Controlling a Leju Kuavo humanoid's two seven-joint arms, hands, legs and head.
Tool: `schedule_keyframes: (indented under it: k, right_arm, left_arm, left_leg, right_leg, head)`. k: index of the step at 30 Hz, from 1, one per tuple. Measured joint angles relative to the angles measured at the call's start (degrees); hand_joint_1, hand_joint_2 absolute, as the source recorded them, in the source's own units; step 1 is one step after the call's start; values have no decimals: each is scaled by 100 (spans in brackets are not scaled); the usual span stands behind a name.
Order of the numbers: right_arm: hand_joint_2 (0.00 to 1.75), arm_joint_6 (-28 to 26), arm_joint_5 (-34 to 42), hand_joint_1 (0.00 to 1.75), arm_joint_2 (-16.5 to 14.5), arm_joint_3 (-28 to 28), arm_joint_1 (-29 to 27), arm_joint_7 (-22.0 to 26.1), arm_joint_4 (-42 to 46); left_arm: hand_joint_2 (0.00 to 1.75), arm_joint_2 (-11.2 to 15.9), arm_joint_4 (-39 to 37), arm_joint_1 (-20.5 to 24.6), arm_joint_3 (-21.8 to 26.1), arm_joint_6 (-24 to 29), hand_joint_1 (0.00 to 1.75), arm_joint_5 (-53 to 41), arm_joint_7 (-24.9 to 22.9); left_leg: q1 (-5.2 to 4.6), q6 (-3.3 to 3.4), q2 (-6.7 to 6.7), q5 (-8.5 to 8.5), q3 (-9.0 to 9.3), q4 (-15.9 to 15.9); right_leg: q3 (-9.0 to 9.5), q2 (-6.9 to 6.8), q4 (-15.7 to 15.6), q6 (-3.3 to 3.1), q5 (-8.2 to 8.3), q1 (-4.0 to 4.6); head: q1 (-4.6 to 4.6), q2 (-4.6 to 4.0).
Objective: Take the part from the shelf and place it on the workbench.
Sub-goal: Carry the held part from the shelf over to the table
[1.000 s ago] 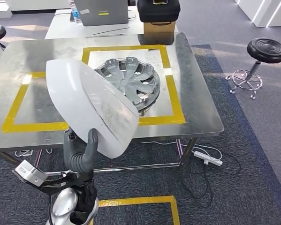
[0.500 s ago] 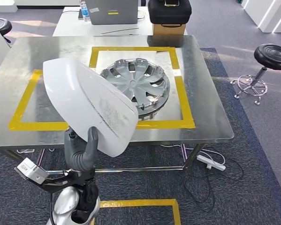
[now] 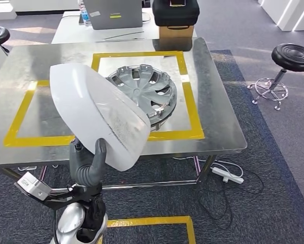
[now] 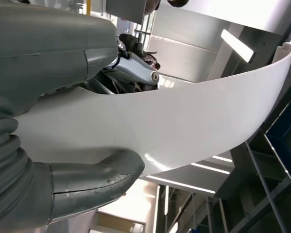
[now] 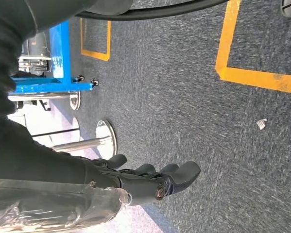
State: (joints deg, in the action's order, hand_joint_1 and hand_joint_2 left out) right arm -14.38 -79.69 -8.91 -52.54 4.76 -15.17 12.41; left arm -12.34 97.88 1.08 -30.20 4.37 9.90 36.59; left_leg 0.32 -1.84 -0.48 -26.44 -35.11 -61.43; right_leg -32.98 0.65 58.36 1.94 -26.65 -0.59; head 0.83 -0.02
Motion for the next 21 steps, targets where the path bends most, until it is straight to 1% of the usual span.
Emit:
schedule_keyframes:
  k: [1,2,4,5,6,7,9,10,11,12,13,14,15,16,17,18,19,20,21]
  right_arm:
    - [175,0,0,0,1,0,1,0,0]
    - [175,0,0,0,1,0,1,0,0]
    - [175,0,1,0,0,0,0,0,0]
    - [175,0,1,0,-1,0,0,1,0]
    - [175,0,1,0,-1,0,2,3,0]
    - [175,0,1,0,-1,0,5,7,0]
    - [175,0,0,0,-1,0,5,14,0]
    - [175,0,0,0,-1,0,-1,15,0]
    - [175,0,0,0,-1,0,-9,15,0]
    - [175,0,0,0,-1,0,-15,15,0]
    - [175,-1,0,0,-1,0,-19,15,0]
    - [175,-2,0,0,0,0,-20,15,0]
    - [175,-2,0,0,0,0,-18,16,0]
    - [175,-3,0,0,-1,1,-13,16,0]
    - [175,-3,-1,0,0,1,-9,17,0]
    - [175,-4,-1,0,0,1,-6,17,0]
    - [175,-5,-1,0,0,0,-7,16,0]
    - [175,-6,-2,0,0,-1,-10,16,0]
    - [175,-7,-2,0,-1,-2,-9,15,0]
  left_arm:
    - [175,-3,0,2,-1,-2,175,-4,-1]
    - [175,-5,0,3,-2,-3,175,-8,-3]
    - [175,-9,0,-2,-4,-4,175,-10,-5]
    - [175,-11,0,-2,-5,-4,175,-10,-6]
    - [175,-14,0,-1,-8,-4,175,-11,-6]
    - [175,-17,0,-1,-10,-4,175,-13,-6]
    - [175,-20,-1,-1,-14,-4,175,-14,-6]
    - [175,-19,-2,-6,-14,-4,175,-9,-8]
    - [175,-19,-2,-10,-13,-4,175,0,-12]
    - [175,-19,-2,-12,-11,-3,175,11,-16]
    - [175,-20,-2,-13,-10,-3,175,23,-21]
    - [175,-20,-2,-13,-9,-2,175,31,-24]
    - [175,-19,-3,-12,-8,-2,175,34,-24]
    - [175,-19,-3,-9,-5,-1,175,36,-25]
    - [175,-19,-4,-6,-2,1,175,38,-28]
    - [175,-18,-4,-4,2,2,175,39,-32]
    - [175,-19,-4,-2,4,2,175,41,-36]
    - [175,-18,-3,-1,5,2,175,40,-38]
    - [175,-16,-3,3,7,2,175,39,-38]
  left_leg:
    - [-1,32,1,27,121,230]
    - [-2,75,-2,-1,171,336]
    - [3,173,-18,-37,223,370]
    - [9,215,-19,-52,263,375]
    - [13,249,-19,-68,311,378]
    - [13,277,-16,-83,353,381]
    - [5,312,-17,-126,403,380]
    - [0,322,-23,-155,430,380]
    - [-3,324,-32,-192,468,380]
    - [-6,321,-42,-235,521,379]
    - [-7,311,-50,-287,589,380]
    - [-8,294,-53,-345,655,381]
    - [-13,270,-54,-400,713,377]
    - [-18,239,-54,-446,743,377]
    - [-22,206,-54,-475,764,374]
    - [-26,172,-54,-485,781,376]
    - [-26,142,-51,-490,785,371]
    - [-27,111,-43,-489,776,312]
    - [-28,80,-35,-516,702,169]
  right_leg:
    - [12,2,-6,39,-18,11]
    - [30,3,3,83,-18,23]
    - [73,-1,15,148,-27,19]
    - [72,-6,84,176,-50,15]
    - [4,-12,228,193,-119,11]
    - [-147,-18,502,207,-223,8]
    - [-617,-21,1241,226,-489,9]
    - [-837,-21,1519,229,-577,10]
    - [-969,-21,1610,224,-572,11]
    - [-1000,-20,1499,212,-454,12]
    - [-926,-20,1190,191,-219,16]
    - [-810,-20,791,162,82,21]
    - [-708,-21,454,136,275,33]
    - [-627,-21,226,107,418,45]
    - [-597,-20,134,81,468,59]
    - [-587,-19,137,56,431,70]
    - [-556,-15,127,29,452,63]
    - [-527,-12,103,6,449,52]
    - [-489,-11,77,-17,439,35]
  head:
    - [-3,1]
    - [-5,1]
    - [9,1]
    - [15,1]
    - [28,0]
    - [33,0]
    - [53,-1]
    - [59,-1]
    - [65,-1]
    - [68,-1]
    - [70,-1]
    - [72,-1]
    - [72,-1]
    - [72,-1]
    - [70,-1]
    - [67,-1]
    - [66,-1]
    - [62,-1]
    - [51,-1]
